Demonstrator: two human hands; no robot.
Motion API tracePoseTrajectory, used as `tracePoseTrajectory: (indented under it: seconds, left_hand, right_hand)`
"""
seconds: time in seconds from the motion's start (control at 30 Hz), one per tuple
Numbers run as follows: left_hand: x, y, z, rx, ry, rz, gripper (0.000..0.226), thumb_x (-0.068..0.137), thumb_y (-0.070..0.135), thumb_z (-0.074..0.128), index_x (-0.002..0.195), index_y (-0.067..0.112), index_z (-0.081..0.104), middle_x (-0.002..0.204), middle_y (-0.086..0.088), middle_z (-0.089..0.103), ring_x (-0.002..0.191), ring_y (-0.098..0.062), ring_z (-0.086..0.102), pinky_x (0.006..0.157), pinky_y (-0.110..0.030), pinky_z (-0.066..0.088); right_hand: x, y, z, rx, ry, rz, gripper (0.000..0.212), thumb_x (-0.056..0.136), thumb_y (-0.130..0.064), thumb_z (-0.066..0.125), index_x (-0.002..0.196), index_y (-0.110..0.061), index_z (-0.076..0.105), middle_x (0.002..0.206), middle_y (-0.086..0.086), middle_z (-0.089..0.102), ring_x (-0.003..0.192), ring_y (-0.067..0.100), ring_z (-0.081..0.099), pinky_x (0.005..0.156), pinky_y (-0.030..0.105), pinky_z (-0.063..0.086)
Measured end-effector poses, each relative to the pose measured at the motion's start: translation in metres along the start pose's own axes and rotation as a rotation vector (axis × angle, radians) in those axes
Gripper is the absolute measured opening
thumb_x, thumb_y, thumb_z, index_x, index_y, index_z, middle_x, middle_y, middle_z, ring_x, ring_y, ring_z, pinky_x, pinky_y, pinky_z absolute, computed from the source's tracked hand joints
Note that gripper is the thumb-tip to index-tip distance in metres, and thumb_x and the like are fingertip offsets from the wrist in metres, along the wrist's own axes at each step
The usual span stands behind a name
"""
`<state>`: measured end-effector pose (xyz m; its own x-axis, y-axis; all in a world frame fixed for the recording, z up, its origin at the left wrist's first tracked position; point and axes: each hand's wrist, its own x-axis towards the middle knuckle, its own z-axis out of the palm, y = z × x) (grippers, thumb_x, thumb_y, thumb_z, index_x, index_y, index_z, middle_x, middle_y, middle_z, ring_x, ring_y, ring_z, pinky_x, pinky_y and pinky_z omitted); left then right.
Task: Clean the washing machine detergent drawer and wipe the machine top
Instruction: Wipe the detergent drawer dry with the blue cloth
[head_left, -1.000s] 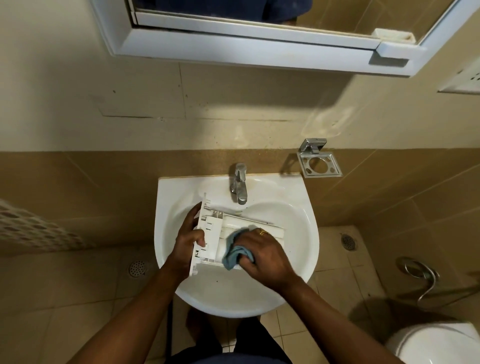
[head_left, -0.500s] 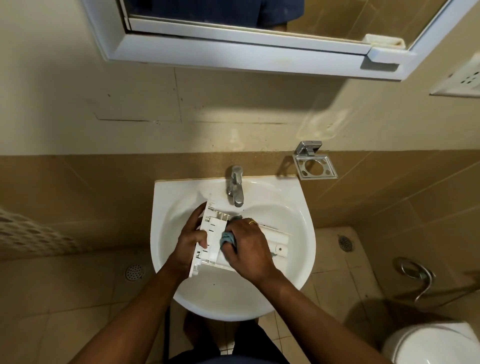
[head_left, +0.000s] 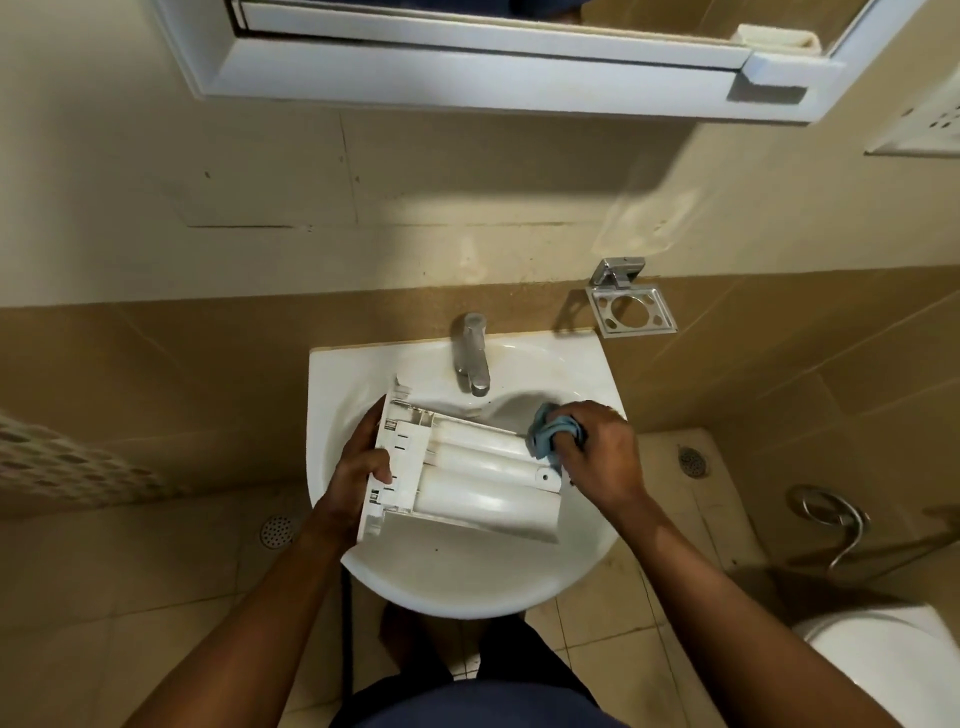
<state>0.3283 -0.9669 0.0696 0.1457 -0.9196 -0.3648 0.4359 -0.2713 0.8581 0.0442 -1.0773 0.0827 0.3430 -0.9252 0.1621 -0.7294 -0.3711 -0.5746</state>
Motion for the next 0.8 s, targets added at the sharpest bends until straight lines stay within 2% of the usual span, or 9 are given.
tracePoseTrajectory:
  seconds: [0.03, 0.13, 0.23, 0.33, 0.4, 0.53, 0.63, 0.73, 0.8]
  left_hand:
    - [0.0, 0.002, 0.001, 0.007, -0.012, -0.001, 0.083, 0.053, 0.001, 0.045, 0.121, 0.041, 0.07, 0.116, -0.006, 0.071, 0.1, -0.028, 0.066, 0.073, -0.034, 0.054]
    - [0.001, 0.008, 0.004, 0.053, -0.078, -0.01, 0.098, 0.047, 0.007, 0.055, 0.142, 0.033, 0.056, 0.133, -0.012, 0.065, 0.112, -0.034, 0.063, 0.083, -0.041, 0.051]
    - [0.0, 0.006, 0.005, 0.121, -0.081, -0.024, 0.102, 0.05, 0.004, 0.05, 0.149, 0.026, 0.048, 0.135, -0.014, 0.063, 0.112, -0.032, 0.064, 0.081, -0.04, 0.052]
    - [-0.001, 0.005, 0.008, 0.119, -0.072, -0.023, 0.097, 0.052, 0.003, 0.046, 0.147, 0.024, 0.049, 0.127, -0.012, 0.067, 0.105, -0.033, 0.063, 0.076, -0.038, 0.051]
    - [0.0, 0.007, 0.009, 0.073, -0.046, -0.012, 0.09, 0.051, 0.002, 0.045, 0.138, 0.023, 0.056, 0.113, -0.009, 0.07, 0.1, -0.032, 0.062, 0.074, -0.038, 0.049]
    - [-0.005, 0.013, 0.007, 0.003, -0.05, -0.014, 0.084, 0.051, 0.0, 0.043, 0.13, 0.02, 0.059, 0.106, -0.01, 0.071, 0.091, -0.028, 0.065, 0.066, -0.033, 0.051]
    - [-0.006, 0.008, 0.002, -0.053, -0.021, -0.052, 0.082, 0.05, -0.001, 0.043, 0.127, 0.02, 0.062, 0.108, -0.013, 0.069, 0.094, -0.031, 0.063, 0.067, -0.033, 0.051]
    - [-0.008, 0.003, -0.003, -0.072, -0.008, -0.084, 0.083, 0.052, -0.001, 0.043, 0.13, 0.018, 0.061, 0.113, -0.017, 0.066, 0.099, -0.036, 0.061, 0.074, -0.039, 0.048]
    - [-0.008, 0.0, -0.002, -0.067, -0.001, -0.115, 0.078, 0.057, -0.002, 0.041, 0.13, 0.017, 0.061, 0.114, -0.019, 0.064, 0.095, -0.034, 0.064, 0.072, -0.038, 0.05]
  right_hand:
    - [-0.001, -0.006, 0.004, 0.027, -0.047, -0.022, 0.022, 0.079, -0.016, 0.059, 0.092, -0.02, 0.076, 0.091, -0.005, 0.074, 0.077, 0.013, 0.065, 0.074, 0.033, 0.056]
    - [-0.009, -0.025, 0.023, 0.078, -0.204, -0.089, 0.026, 0.08, -0.016, 0.057, 0.096, -0.022, 0.076, 0.097, -0.009, 0.077, 0.084, 0.011, 0.068, 0.079, 0.032, 0.056]
    - [-0.001, -0.047, 0.045, 0.085, -0.223, -0.111, 0.027, 0.081, -0.02, 0.058, 0.103, -0.024, 0.073, 0.099, -0.008, 0.076, 0.089, 0.015, 0.068, 0.08, 0.036, 0.055]
    - [0.013, -0.078, 0.059, 0.114, -0.211, -0.146, 0.03, 0.082, -0.021, 0.058, 0.11, -0.021, 0.071, 0.105, -0.003, 0.075, 0.094, 0.019, 0.066, 0.086, 0.031, 0.051]
    - [0.018, -0.088, 0.061, 0.111, -0.226, -0.199, 0.034, 0.086, -0.021, 0.057, 0.118, -0.019, 0.068, 0.113, 0.0, 0.074, 0.1, 0.02, 0.064, 0.089, 0.028, 0.047]
    - [0.011, -0.059, 0.047, 0.099, -0.323, -0.283, 0.039, 0.094, -0.02, 0.06, 0.133, -0.02, 0.062, 0.128, 0.0, 0.068, 0.113, 0.018, 0.06, 0.098, 0.026, 0.045]
    - [-0.003, -0.022, 0.027, 0.074, -0.304, -0.19, 0.04, 0.091, -0.027, 0.055, 0.129, -0.02, 0.066, 0.122, -0.002, 0.071, 0.108, 0.017, 0.063, 0.094, 0.031, 0.05]
    - [-0.014, 0.002, 0.009, 0.115, -0.3, -0.03, 0.034, 0.086, -0.019, 0.054, 0.114, -0.023, 0.072, 0.1, -0.008, 0.074, 0.088, 0.011, 0.067, 0.077, 0.033, 0.056]
    - [-0.015, 0.006, 0.004, 0.077, -0.317, 0.03, 0.029, 0.083, -0.023, 0.051, 0.102, -0.022, 0.072, 0.086, -0.008, 0.072, 0.077, 0.01, 0.066, 0.068, 0.035, 0.056]
